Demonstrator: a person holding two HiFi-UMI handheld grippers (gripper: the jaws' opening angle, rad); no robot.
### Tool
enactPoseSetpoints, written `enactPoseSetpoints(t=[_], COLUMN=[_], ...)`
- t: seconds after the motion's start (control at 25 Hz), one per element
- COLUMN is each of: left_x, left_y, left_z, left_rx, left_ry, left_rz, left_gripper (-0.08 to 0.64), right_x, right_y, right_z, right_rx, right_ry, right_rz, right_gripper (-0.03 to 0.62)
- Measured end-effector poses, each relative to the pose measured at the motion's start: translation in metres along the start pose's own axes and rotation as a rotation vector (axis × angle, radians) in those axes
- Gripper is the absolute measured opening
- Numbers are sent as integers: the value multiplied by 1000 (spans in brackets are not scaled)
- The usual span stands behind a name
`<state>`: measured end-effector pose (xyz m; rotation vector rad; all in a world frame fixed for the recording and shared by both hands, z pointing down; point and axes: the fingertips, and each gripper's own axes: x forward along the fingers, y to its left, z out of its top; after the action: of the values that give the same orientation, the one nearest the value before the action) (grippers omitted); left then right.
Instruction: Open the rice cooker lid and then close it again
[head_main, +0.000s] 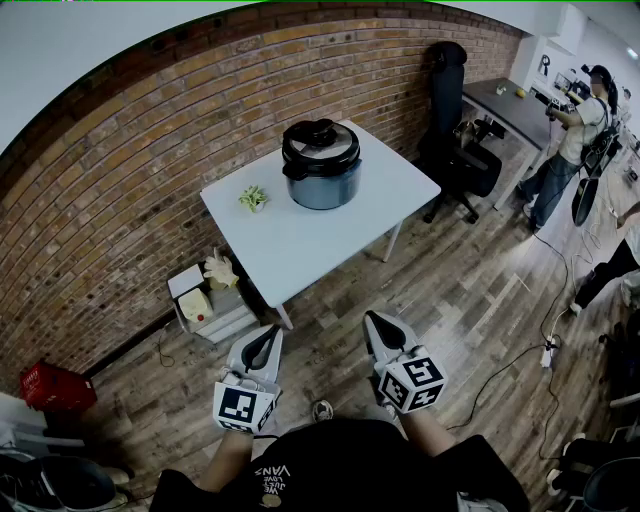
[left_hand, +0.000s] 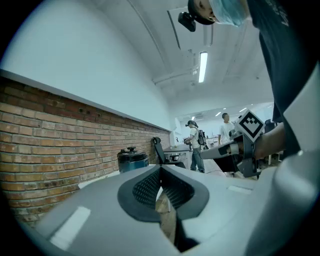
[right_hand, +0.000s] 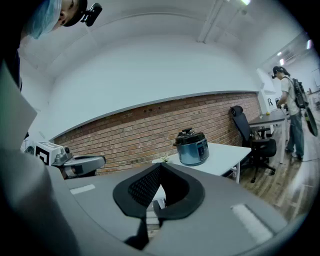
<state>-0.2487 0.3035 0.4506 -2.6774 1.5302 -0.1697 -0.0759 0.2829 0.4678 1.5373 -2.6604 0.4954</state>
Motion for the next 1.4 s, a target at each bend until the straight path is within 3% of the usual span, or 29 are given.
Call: enactPoseSetpoints(t=[0.12, 0.2, 0.24, 0.28, 0.32, 0.48, 0.8, 1.4], left_x=[-4, -5, -3, 0, 3, 21, 77, 239], left_y=[4, 6, 7, 6, 5, -4, 8, 4], left_z=[3, 8, 8, 6, 3, -8, -14, 6], left_rx=[-23, -78, -110, -134, -149, -161, -157, -158], left_ry=[-37, -75, -81, -76, -64, -27, 8, 6], left_rz=[-21, -42, -51, -62, -76, -133, -118, 74], left_gripper=[2, 26, 106, 179, 197, 279, 295, 295], right_x=[3, 4, 5, 6, 7, 14, 55, 132], right_y=[8, 14, 16, 15, 13, 1, -43, -182], right_z=[4, 10, 11, 11, 10, 5, 17, 75], right_rx=[28, 54, 60, 61, 60, 65, 75, 32], right_ry=[-31, -79, -89, -84, -72, -34, -5, 68], right_rz=[22, 52, 51, 42, 31, 17, 45, 214], right_gripper=[5, 6, 61, 175, 271, 345, 354, 354])
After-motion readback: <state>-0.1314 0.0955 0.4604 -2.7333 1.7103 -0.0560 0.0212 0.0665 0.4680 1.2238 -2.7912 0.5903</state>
